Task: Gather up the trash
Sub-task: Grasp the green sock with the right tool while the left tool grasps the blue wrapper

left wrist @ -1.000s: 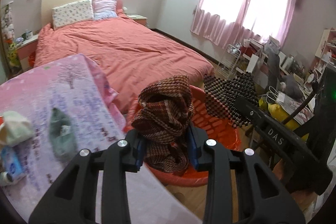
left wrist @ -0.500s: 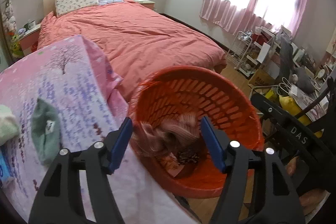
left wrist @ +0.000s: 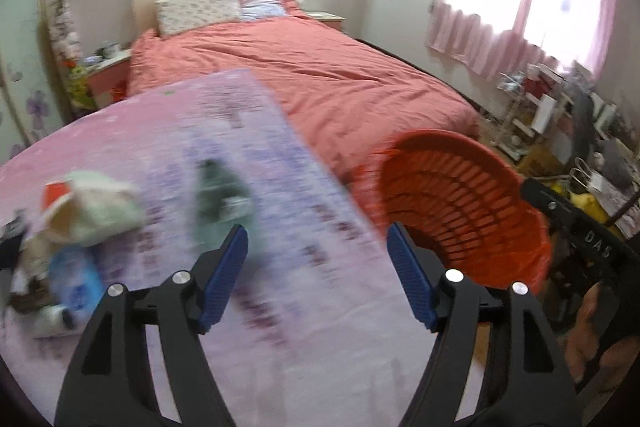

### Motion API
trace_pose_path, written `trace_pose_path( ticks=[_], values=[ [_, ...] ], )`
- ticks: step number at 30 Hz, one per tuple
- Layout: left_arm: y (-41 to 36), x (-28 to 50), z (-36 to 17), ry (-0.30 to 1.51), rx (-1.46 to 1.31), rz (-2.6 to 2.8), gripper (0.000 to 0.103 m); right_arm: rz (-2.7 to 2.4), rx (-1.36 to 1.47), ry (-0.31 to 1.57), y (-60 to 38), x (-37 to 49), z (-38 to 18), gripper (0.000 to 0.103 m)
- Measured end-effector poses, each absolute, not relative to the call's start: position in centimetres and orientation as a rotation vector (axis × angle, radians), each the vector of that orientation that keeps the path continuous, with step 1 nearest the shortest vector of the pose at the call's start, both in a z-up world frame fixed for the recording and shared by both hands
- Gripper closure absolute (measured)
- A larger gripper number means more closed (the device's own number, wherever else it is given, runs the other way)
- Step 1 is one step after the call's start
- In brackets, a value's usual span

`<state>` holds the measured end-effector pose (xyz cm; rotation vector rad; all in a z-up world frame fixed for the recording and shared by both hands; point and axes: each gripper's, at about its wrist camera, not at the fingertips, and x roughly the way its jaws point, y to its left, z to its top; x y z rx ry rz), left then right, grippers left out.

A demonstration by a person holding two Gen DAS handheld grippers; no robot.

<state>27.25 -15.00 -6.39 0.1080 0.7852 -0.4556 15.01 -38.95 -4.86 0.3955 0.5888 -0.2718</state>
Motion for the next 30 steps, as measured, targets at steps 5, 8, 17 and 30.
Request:
trace_pose_path(
  ticks=[5,8,17,30],
  values=[
    [-7.7,27.4,-5.8,0.766,0.092,-0.312,0.032,-0.218,0.354,0.63,-35.8,15.8,-5.3,0.055],
    [-2.5,27.5,-5.3,0.755,0.061,-0.21,0.032,-0.18,0.329,0.656,-33.5,16.3,-5.7,0.055],
    [8.9,28.1,-5.1,0.75,0.012,0.03,0.032,-0.065,0.259,0.721,-27.2,18.3,-6.5,0.055],
    [10.7,30.3,-6.9,0.768,0.051,0.002,0.027,-0.006,0.236,0.801,-20.2,25.7,-7.7,0.04]
  ],
)
